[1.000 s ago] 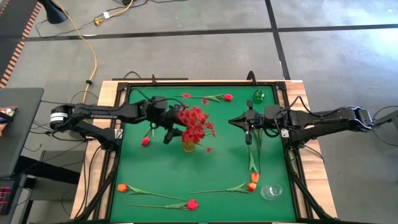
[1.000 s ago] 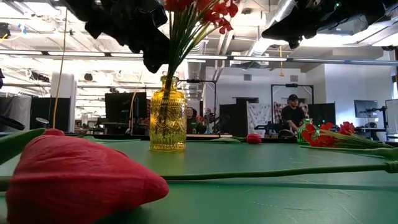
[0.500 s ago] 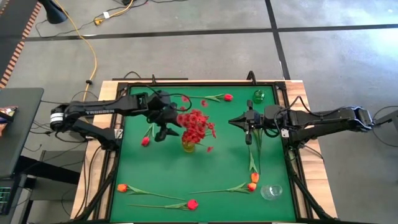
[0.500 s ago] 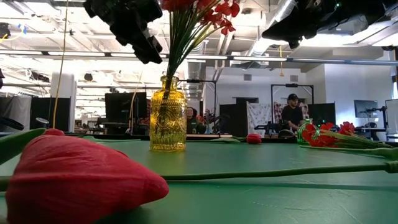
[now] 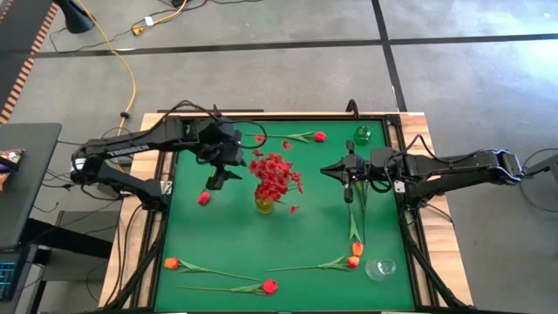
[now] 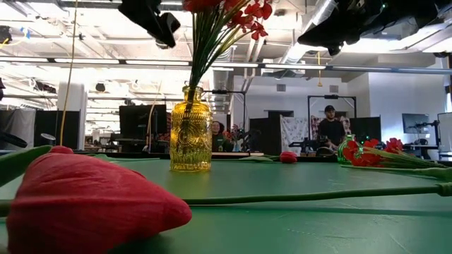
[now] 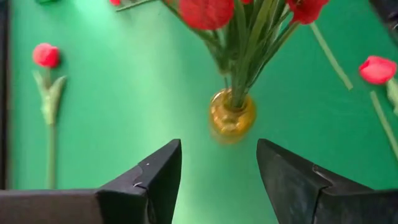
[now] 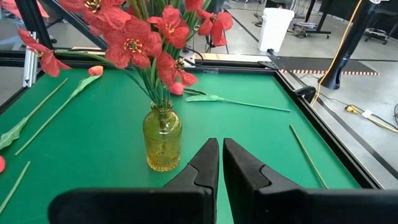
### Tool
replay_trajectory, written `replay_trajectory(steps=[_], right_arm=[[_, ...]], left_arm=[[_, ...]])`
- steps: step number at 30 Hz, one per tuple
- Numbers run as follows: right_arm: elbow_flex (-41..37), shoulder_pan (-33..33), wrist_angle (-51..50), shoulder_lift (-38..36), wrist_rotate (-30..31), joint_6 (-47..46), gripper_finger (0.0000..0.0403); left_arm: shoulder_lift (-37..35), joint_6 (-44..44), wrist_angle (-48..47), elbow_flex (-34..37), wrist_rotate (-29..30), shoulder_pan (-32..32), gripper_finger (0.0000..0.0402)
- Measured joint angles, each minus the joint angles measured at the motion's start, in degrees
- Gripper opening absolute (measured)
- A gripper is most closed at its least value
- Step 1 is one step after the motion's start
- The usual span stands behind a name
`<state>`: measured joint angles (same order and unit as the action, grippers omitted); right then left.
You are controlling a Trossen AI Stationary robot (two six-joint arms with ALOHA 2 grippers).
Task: Sort flowers into vase by color
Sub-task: Put the red flowers into the yellow vase
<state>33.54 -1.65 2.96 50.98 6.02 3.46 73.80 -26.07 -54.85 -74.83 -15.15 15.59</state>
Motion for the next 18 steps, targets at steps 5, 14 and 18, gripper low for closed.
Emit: replay_trajectory(steps=[5,14,18], right_arm=[[0.0,0.0,0.0,0.0,0.0,-5.2,0.0049],[2.4,-0.4,-4.4,0.1,0.6,-22.0,0.0049],[8.8,-2.5,-18.3,1.8,1.9,-32.3,0.0049]], left_arm=[[0.0,-1.9,-6.5,-6.4,4.9,0.0,0.0197],[-4.4,-2.7,-8.6,-13.0,2.8,3.9,0.0197],[-9.1,-3.2,-7.8,-13.0,1.3,8.0,0.0197]])
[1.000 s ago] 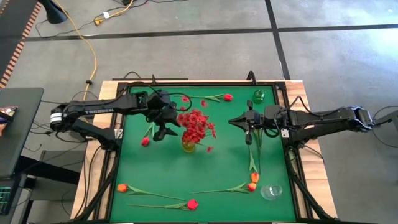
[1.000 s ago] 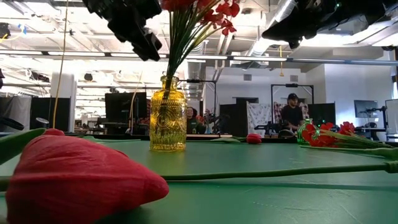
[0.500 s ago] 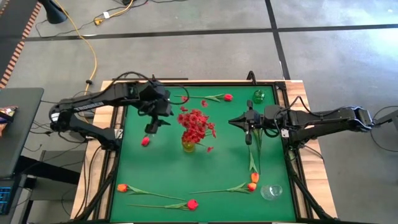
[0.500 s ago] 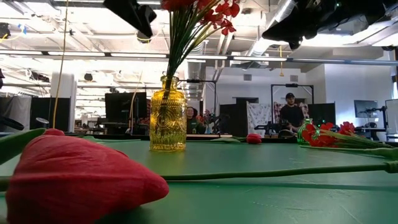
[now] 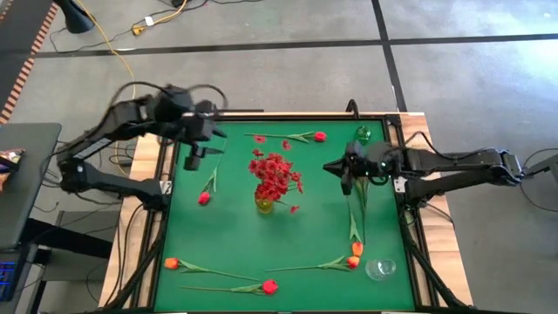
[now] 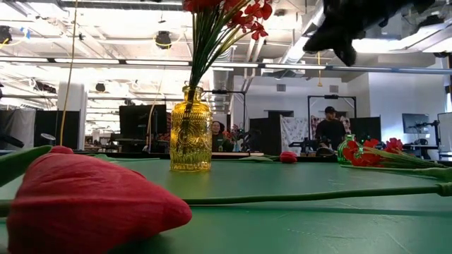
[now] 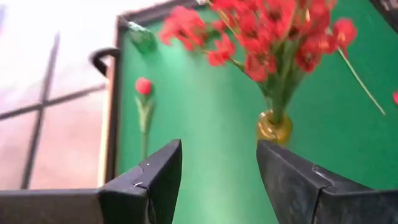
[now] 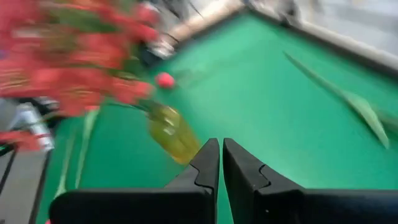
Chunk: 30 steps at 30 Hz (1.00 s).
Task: Sort flowers into vase by color
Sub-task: Put the red flowers into the yellow vase
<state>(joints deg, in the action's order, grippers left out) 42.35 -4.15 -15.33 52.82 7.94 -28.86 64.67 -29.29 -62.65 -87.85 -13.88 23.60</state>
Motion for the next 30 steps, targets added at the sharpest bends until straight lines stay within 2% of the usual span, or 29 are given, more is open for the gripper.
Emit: replay_trajectory(steps=[5,10,12,15,20,26,30], right_arm=[[7.8,-3.9,-23.4,5.5,-0.2,-19.1,0.0049],[9.2,-4.7,-38.0,10.9,-7.2,-34.2,0.0052],[9.2,-3.7,-40.1,12.9,-9.5,-37.2,0.0059],[9.2,-1.9,-41.3,14.8,-9.8,-40.2,0.0081],[7.5,-1.0,-44.4,16.0,-9.1,-43.2,0.0146],[1.0,0.4,-44.2,15.0,-8.3,-45.5,0.0232],[-2.5,3.5,-44.0,14.9,-8.1,-49.8,0.0249]], left_arm=[[-4.5,0.5,5.7,1.6,-6.6,3.1,0.0197],[-7.1,-1.3,9.7,6.3,-9.3,3.2,0.0197],[-7.5,-2.4,10.6,8.0,-9.9,3.2,0.0197],[-7.3,-3.1,11.6,10.1,-10.1,3.2,0.0196],[-6.8,-1.4,14.5,11.6,-11.0,3.2,0.0196],[-6.2,4.7,20.7,11.7,-10.9,3.2,0.0196],[-6.1,10.7,25.4,11.7,-10.3,3.2,0.0196]])
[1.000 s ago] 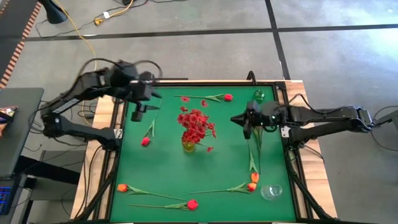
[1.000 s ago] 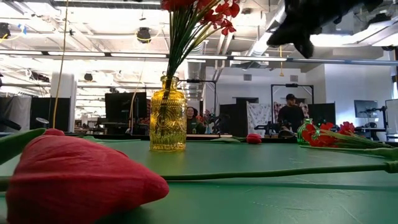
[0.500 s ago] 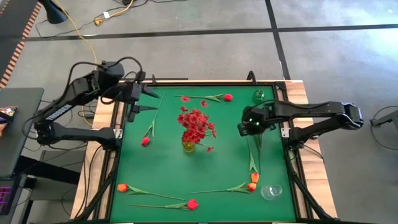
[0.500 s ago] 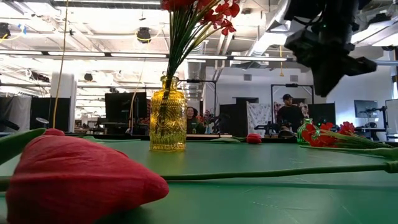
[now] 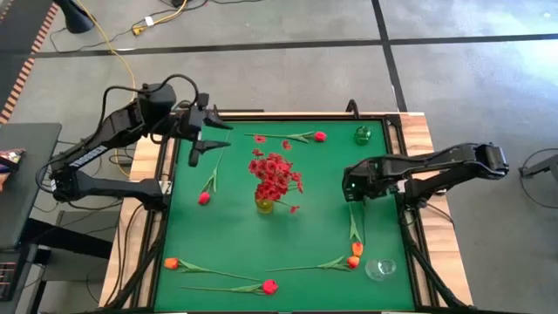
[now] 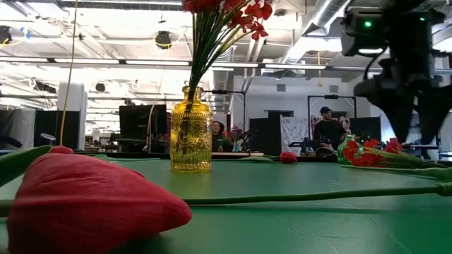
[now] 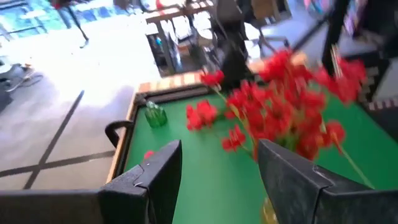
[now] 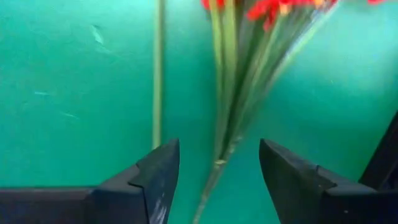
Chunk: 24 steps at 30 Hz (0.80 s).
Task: Sort flowers into vase by color
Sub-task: Put the red flowers into the yellow vase
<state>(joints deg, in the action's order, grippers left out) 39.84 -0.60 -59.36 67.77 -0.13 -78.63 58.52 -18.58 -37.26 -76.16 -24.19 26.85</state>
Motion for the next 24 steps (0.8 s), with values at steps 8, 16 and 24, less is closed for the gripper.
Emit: replay_trajectory(steps=[8,16,24], right_arm=[[-5.5,5.2,2.3,0.0,3.5,-2.5,0.023],[-12.0,5.1,14.6,-0.1,3.3,-2.1,0.0217],[-12.1,5.1,14.0,-0.1,3.4,-1.8,0.0175]], left_arm=[[0.0,10.4,4.3,0.0,2.5,-0.3,0.0196],[0.0,15.3,3.9,0.0,5.9,-2.9,0.0196],[0.0,15.7,1.6,0.0,10.1,-4.7,0.0196]])
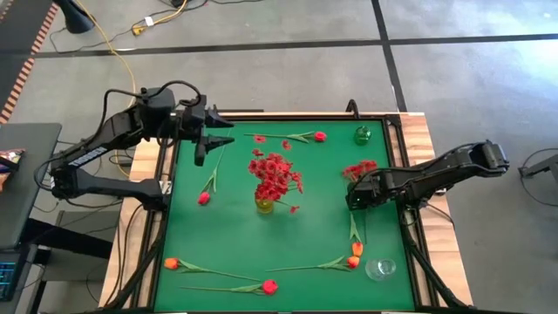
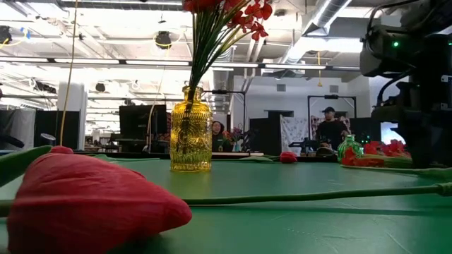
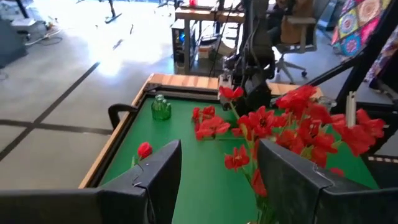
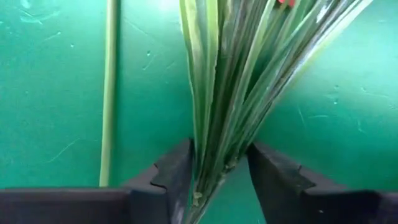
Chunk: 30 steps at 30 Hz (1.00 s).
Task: Sort flowers into vase by color
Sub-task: Put the red flowers into the yellow vase
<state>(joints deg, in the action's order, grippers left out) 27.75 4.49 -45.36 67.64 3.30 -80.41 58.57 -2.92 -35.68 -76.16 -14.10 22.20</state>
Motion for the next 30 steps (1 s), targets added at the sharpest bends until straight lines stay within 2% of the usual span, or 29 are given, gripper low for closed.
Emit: replay_trajectory(steps=[8,11,15,22,30], right_arm=[[0.5,-0.9,-1.0,0.1,0.1,0.9,0.0068],[1.8,-0.9,-2.4,0.2,0.4,1.3,0.0043],[5.1,-0.9,-6.6,0.2,2.4,1.4,0.004],[13.1,-2.1,-17.5,0.2,9.4,1.6,0.0055],[23.0,-6.8,-21.7,0.1,18.0,8.8,0.0049]], left_arm=[[0.0,-0.5,0.0,0.0,0.3,-0.1,0.0196],[0.0,-0.8,0.0,0.0,0.3,-0.1,0.0196],[0.0,-1.0,0.0,0.0,0.2,-0.1,0.0196],[-0.1,-3.6,0.0,0.0,0.2,-0.1,0.0196],[-0.1,-5.1,-0.1,0.0,0.2,0.0,0.0196]])
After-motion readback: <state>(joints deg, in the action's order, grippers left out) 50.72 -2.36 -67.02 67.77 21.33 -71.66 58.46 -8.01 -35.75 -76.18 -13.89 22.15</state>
